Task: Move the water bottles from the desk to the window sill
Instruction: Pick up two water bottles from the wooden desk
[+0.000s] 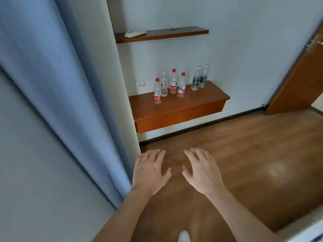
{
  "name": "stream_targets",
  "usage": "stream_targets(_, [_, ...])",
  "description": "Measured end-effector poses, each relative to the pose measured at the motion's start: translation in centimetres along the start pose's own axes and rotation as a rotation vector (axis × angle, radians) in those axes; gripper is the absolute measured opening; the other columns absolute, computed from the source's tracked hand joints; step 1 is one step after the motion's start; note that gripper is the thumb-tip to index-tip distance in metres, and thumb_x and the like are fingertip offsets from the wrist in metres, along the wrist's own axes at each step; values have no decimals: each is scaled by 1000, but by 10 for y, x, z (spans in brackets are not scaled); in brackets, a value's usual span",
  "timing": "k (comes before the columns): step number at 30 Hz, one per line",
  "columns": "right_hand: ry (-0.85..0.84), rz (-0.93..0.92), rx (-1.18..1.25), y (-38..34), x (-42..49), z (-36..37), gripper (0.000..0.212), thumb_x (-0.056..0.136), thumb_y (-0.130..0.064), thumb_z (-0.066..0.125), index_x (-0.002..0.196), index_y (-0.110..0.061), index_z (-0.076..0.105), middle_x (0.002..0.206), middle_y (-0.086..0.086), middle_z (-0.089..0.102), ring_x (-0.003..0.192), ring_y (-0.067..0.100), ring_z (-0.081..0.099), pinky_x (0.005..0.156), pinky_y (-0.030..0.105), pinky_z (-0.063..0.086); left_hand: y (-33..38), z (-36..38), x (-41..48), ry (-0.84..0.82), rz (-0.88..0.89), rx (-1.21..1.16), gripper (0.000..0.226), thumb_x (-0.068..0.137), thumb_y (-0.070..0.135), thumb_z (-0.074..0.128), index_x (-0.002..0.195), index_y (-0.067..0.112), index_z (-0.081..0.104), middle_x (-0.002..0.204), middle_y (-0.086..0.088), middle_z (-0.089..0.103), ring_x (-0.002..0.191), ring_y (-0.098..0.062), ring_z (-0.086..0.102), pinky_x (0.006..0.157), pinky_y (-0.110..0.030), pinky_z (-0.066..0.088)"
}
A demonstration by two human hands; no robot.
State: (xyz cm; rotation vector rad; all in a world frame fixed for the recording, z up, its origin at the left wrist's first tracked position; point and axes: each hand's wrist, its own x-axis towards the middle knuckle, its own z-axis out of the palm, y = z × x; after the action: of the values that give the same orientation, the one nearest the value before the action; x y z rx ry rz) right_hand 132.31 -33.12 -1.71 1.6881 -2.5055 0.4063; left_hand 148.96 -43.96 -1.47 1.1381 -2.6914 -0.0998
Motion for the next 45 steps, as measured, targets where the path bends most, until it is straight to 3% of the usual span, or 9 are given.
stream_targets(11, [25,144,8,97,147,29,59,91,-55,55,144,-33,41,150,-6,45,142,16,37,120,38,30,26,42,197,0,99,-61,66,89,68,38,147,37,33,153,12,37,142,-12,32,120,-40,24])
stream_targets(21, [28,214,-17,210,311,35,60,87,-56,61,140,-30,49,143,-2,55,136,21,47,113,43,41,64,79,402,46,138,-89,63,89,64,42,142,31,43,146,7,49,136,-15,42,115,-41,34])
stream_targets(35, [-36,82,92,244,491,107,60,90,-59,48,144,-32,42,146,-5,49,138,18,43,113,42,41,0,136,536,53,-103,-122,66,88,66,44,146,36,36,152,11,41,141,-14,36,117,-38,27])
stream_targets(40, [-112,54,179,238,561,141,58,91,-58,51,144,-36,39,149,-9,44,139,16,41,114,40,40,-42,157,567,122,-232,-154,58,81,57,62,131,29,57,131,5,63,121,-19,60,103,-40,43])
stream_targets(45, [-156,68,251,239,606,179,56,89,-52,59,139,-32,44,140,-6,52,127,14,50,104,35,48,-77,175,580,156,-401,-239,47,83,51,64,123,26,61,122,3,68,113,-16,62,93,-43,55])
